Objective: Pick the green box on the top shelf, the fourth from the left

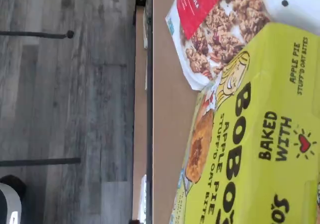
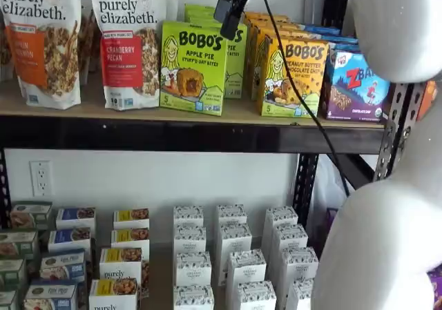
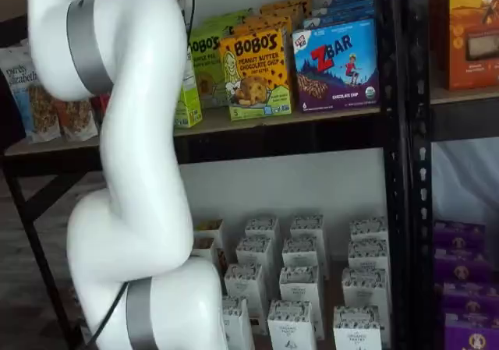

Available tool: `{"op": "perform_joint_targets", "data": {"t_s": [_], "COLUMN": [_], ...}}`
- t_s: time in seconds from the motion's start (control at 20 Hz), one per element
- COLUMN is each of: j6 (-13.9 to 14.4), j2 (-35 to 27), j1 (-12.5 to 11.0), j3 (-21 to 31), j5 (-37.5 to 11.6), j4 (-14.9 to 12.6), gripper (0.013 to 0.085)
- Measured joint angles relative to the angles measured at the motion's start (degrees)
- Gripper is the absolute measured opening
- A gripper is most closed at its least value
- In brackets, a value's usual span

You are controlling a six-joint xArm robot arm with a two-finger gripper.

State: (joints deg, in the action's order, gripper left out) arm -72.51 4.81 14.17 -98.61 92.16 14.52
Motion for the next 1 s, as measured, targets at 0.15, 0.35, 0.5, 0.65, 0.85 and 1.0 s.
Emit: {"op": "perform_joint_targets", "data": {"t_s": [0.15,0.35,0.5,0.65,0.85,1.0], "j6": [0.5,1.2,1.6,2.2,2.6,2.9], "j2": [-0.5,-1.0,-1.1,-1.6,-2.2,-3.2], "j1": [0.7,1.6,2.3,3.0,3.6,4.0], "j3": [-0.2,-0.4,-0.3,-0.9,-1.3,-2.6], "j5": [-0.5,-0.9,-1.5,-1.3,-1.0,0.5], "j4": [-0.9,-1.9,-2.7,-3.8,-4.7,-5.5], "gripper": [0.085,0.085,0.085,0.085,0.085,0.085]}}
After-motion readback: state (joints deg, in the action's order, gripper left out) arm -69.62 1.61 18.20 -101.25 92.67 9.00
